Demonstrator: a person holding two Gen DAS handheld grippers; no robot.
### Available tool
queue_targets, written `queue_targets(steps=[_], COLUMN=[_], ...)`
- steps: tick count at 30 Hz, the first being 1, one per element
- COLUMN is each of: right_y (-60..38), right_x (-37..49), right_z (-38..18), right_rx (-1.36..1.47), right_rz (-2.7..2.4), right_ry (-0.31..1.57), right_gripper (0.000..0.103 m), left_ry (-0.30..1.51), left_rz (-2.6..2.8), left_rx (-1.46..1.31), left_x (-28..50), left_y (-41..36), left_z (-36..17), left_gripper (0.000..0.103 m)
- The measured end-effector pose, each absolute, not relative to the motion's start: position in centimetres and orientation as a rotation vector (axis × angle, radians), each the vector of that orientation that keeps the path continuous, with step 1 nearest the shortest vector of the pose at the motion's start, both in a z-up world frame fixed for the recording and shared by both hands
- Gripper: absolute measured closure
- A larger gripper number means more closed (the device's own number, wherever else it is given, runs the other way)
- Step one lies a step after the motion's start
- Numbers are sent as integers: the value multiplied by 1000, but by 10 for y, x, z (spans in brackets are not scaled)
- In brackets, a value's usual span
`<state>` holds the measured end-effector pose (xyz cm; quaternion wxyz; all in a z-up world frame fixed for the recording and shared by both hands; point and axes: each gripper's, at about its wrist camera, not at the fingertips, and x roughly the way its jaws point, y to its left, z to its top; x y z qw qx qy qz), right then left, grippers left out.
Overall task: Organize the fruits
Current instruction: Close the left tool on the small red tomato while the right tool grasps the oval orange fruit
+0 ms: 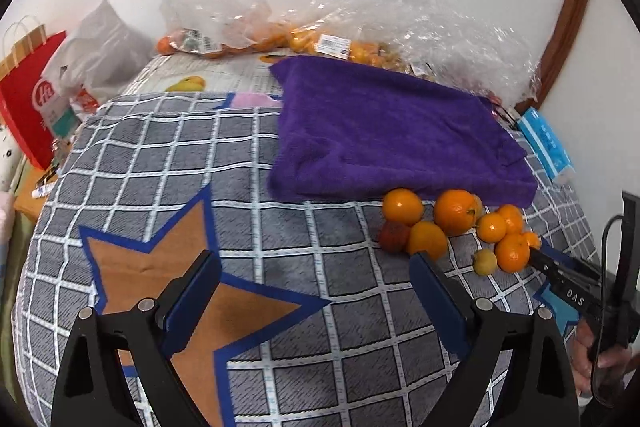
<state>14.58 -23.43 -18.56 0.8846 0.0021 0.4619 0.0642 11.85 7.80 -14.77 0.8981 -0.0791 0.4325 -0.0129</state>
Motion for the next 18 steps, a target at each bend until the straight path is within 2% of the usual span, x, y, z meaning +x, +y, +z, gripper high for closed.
queue_targets(steps=[9,11,13,18], right_y=[-236,-237,-239,-240], right_x=[161,164,166,165], right_z=[-192,-193,-194,-194], right_rx=[-24,-21,-16,-15], right_rz=[146,145,151,160], right_ry=[951,940,927,900], right_gripper=[60,60,59,59], left_ry=[912,917,924,941], left_rz=[-94,-93,-96,-120], left_rx=[-156,-159,-162,-160], left_x=[133,138,143,150], left_y=[57,55,53,50], left_z=[-158,-161,-164,-174], left_gripper=[12,16,26,37])
